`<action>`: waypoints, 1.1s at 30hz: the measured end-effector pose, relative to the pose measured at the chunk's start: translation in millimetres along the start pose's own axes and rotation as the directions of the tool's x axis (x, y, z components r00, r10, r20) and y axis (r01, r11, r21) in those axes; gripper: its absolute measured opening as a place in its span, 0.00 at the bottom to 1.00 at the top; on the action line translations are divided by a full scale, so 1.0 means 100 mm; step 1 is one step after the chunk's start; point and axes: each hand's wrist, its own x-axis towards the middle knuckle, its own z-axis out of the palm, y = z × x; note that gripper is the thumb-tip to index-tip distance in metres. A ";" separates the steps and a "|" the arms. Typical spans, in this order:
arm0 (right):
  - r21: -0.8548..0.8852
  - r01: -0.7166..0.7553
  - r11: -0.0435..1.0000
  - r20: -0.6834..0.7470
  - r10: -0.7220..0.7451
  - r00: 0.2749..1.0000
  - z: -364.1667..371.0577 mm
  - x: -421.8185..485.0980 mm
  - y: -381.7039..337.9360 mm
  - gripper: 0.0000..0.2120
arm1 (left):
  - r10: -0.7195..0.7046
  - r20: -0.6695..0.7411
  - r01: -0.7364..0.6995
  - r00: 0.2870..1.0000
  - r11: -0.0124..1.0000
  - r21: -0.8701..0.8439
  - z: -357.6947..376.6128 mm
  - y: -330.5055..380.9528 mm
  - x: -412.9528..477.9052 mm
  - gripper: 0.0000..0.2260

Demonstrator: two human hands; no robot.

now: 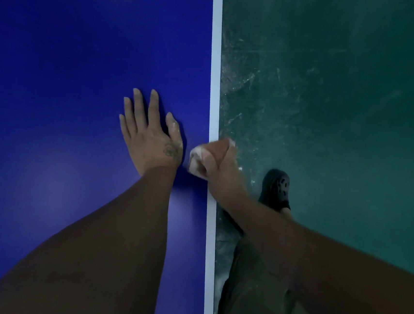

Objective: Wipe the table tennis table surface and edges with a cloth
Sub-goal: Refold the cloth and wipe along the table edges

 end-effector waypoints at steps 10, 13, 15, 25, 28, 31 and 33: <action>0.034 -0.035 0.999 0.018 0.034 0.999 -0.17 0.64 -0.71 0.25 | 0.009 -0.005 -0.009 1.000 1.000 -0.009 0.04 -0.01 0.07 0.26; -0.019 -0.037 0.999 0.007 0.037 0.999 -0.33 1.05 -1.14 0.33 | 0.015 -0.011 -0.015 1.000 1.000 -0.002 0.06 -0.02 0.08 0.26; -0.053 -0.049 0.997 0.013 0.050 0.999 -0.35 1.05 -1.17 0.38 | 0.014 -0.017 -0.014 1.000 1.000 -0.007 0.05 -0.01 0.07 0.26; -0.029 -0.147 0.989 0.035 0.148 0.988 -0.10 0.40 -0.46 0.38 | 0.020 -0.041 -0.021 0.999 0.999 -0.027 0.09 -0.04 0.06 0.26; -0.030 -0.134 0.991 0.047 0.135 0.990 -0.20 0.63 -0.75 0.35 | 0.023 -0.043 -0.024 0.999 0.999 -0.026 0.08 -0.03 0.07 0.25; -0.047 -0.151 0.987 0.064 0.154 0.986 -0.32 0.91 -1.18 0.33 | 0.022 -0.013 -0.022 1.000 0.999 -0.025 0.06 -0.01 0.06 0.25; -0.043 -0.193 0.980 0.056 0.195 0.979 -0.38 1.08 -1.44 0.36 | -0.011 -0.003 0.011 1.000 0.998 -0.069 0.05 0.00 0.06 0.24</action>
